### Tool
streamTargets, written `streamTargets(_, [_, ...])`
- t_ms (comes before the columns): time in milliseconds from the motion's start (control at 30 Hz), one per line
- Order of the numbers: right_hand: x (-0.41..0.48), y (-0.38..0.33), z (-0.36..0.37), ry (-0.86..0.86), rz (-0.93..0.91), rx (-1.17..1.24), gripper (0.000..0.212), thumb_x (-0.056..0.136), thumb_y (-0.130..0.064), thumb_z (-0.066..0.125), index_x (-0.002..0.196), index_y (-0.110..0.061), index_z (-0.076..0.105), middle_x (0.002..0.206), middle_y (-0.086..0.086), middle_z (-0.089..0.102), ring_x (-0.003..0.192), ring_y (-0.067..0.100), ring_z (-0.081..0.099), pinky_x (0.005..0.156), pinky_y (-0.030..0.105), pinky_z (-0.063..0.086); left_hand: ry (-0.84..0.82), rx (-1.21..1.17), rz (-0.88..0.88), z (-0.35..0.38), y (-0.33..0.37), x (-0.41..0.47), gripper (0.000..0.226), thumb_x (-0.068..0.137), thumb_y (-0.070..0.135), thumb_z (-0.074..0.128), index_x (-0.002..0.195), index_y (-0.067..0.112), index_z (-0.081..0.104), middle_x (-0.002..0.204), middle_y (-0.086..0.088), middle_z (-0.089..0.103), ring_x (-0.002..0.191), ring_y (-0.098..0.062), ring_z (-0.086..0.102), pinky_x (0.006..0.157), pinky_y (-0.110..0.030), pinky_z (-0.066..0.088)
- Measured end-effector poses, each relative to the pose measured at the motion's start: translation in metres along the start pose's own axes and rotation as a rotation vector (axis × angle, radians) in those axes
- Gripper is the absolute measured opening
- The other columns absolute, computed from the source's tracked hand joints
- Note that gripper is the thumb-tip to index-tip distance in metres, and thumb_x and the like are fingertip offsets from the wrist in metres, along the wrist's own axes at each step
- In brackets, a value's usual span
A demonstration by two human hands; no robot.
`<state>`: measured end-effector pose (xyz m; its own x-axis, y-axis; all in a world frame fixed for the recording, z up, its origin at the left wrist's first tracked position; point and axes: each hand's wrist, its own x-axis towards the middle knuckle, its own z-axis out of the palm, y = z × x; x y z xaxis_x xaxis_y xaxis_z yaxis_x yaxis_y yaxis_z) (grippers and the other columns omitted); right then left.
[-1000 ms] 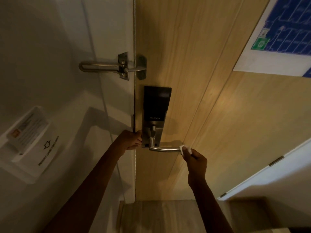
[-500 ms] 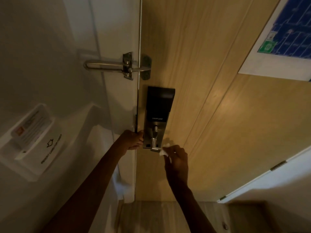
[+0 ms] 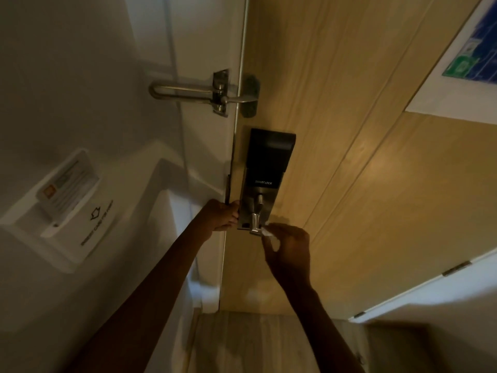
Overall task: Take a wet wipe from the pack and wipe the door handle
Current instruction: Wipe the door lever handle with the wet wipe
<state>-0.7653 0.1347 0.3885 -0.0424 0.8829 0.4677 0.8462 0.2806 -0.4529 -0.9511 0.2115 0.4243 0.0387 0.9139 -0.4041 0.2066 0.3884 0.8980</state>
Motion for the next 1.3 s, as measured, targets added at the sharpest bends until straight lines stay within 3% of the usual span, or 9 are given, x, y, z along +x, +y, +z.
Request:
streamTargets(100, [0.007, 0.021, -0.028, 0.012, 0.063, 0.006, 0.011, 0.083, -0.03, 0.072, 0.092, -0.024, 0.073, 0.093, -0.006, 0.074, 0.088, 0.012, 0.067, 0.086, 0.044, 0.049, 0.007, -0.013, 0.005, 0.001, -0.001, -0.001, 0.047, 0.094, 0.038, 0.054, 0.11, -0.005, 0.063, 0.106, -0.021, 0.069, 0.095, -0.028, 0.069, 0.076, -0.027, 0.055])
streamTargets(267, [0.029, -0.019, -0.005, -0.046, 0.136, -0.009, 0.018, 0.089, -0.027, 0.064, 0.074, -0.019, 0.07, 0.065, -0.001, 0.069, 0.058, 0.016, 0.063, 0.077, 0.041, 0.052, 0.01, -0.012, -0.005, 0.001, 0.001, -0.002, 0.043, 0.093, 0.038, 0.055, 0.101, -0.003, 0.065, 0.094, -0.016, 0.068, 0.07, -0.015, 0.066, 0.051, -0.015, 0.051])
streamTargets(467, [0.039, 0.014, -0.018, -0.203, 0.324, -0.09, 0.027, 0.089, -0.045, 0.06, 0.091, -0.022, 0.073, 0.087, 0.005, 0.073, 0.083, 0.025, 0.068, 0.087, 0.041, 0.044, -0.019, -0.094, -0.028, 0.004, 0.006, -0.005, 0.03, 0.095, 0.031, 0.054, 0.076, 0.008, 0.056, 0.071, -0.007, 0.055, 0.061, -0.015, 0.053, 0.044, -0.013, 0.044])
streamTargets(633, [0.054, 0.001, 0.0, -0.38, 0.374, -0.08, 0.04, 0.091, -0.046, 0.056, 0.117, -0.016, 0.062, 0.115, 0.008, 0.066, 0.108, 0.029, 0.061, 0.09, 0.035, 0.04, -0.034, -0.085, -0.016, 0.004, 0.004, -0.004, 0.029, 0.095, 0.033, 0.054, 0.083, 0.007, 0.057, 0.073, -0.007, 0.054, 0.061, -0.014, 0.052, 0.048, -0.015, 0.043])
streamTargets(700, [0.052, -0.004, 0.008, -0.372, 0.341, -0.059, 0.035, 0.092, -0.045, 0.054, 0.108, -0.015, 0.065, 0.107, 0.01, 0.068, 0.1, 0.03, 0.063, 0.084, 0.035, 0.043, -0.035, -0.082, -0.026, 0.004, 0.005, -0.003, 0.03, 0.095, 0.033, 0.052, 0.082, 0.006, 0.056, 0.073, -0.007, 0.056, 0.062, -0.014, 0.054, 0.049, -0.014, 0.045])
streamTargets(800, [0.055, 0.026, -0.009, -0.451, 0.409, -0.009, 0.034, 0.088, -0.055, 0.053, 0.079, -0.025, 0.066, 0.088, 0.007, 0.069, 0.089, 0.027, 0.066, 0.075, 0.034, 0.045, 0.003, -0.044, -0.03, 0.004, 0.003, -0.001, 0.033, 0.094, 0.037, 0.055, 0.084, 0.006, 0.062, 0.083, -0.01, 0.067, 0.072, -0.016, 0.066, 0.067, -0.022, 0.055])
streamTargets(933, [0.064, 0.061, -0.048, -0.513, 0.481, 0.205, 0.027, 0.088, -0.037, 0.066, 0.072, -0.016, 0.072, 0.063, -0.002, 0.061, 0.063, 0.01, 0.058, 0.065, 0.027, 0.042, 0.009, -0.06, -0.024, 0.002, 0.0, 0.001, 0.034, 0.092, 0.037, 0.057, 0.09, 0.004, 0.065, 0.094, -0.016, 0.071, 0.091, -0.026, 0.071, 0.087, -0.035, 0.057])
streamTargets(1100, [0.025, 0.066, -0.046, -0.196, 0.879, 0.819, 0.028, 0.085, -0.026, 0.071, 0.098, -0.001, 0.072, 0.076, 0.012, 0.071, 0.072, 0.021, 0.067, 0.07, 0.03, 0.055, 0.001, -0.042, -0.008, 0.001, -0.002, 0.002, 0.041, 0.092, 0.04, 0.057, 0.096, 0.0, 0.066, 0.098, -0.018, 0.072, 0.09, -0.025, 0.07, 0.078, -0.029, 0.056])
streamTargets(1300, [-0.014, 0.044, -0.027, 0.107, 1.029, 1.197, 0.037, 0.09, -0.022, 0.063, 0.117, 0.004, 0.06, 0.106, 0.016, 0.068, 0.095, 0.024, 0.069, 0.081, 0.033, 0.058, 0.009, -0.046, -0.005, 0.002, -0.003, 0.003, 0.037, 0.092, 0.04, 0.056, 0.093, 0.004, 0.065, 0.093, -0.013, 0.07, 0.078, -0.017, 0.068, 0.073, -0.025, 0.056])
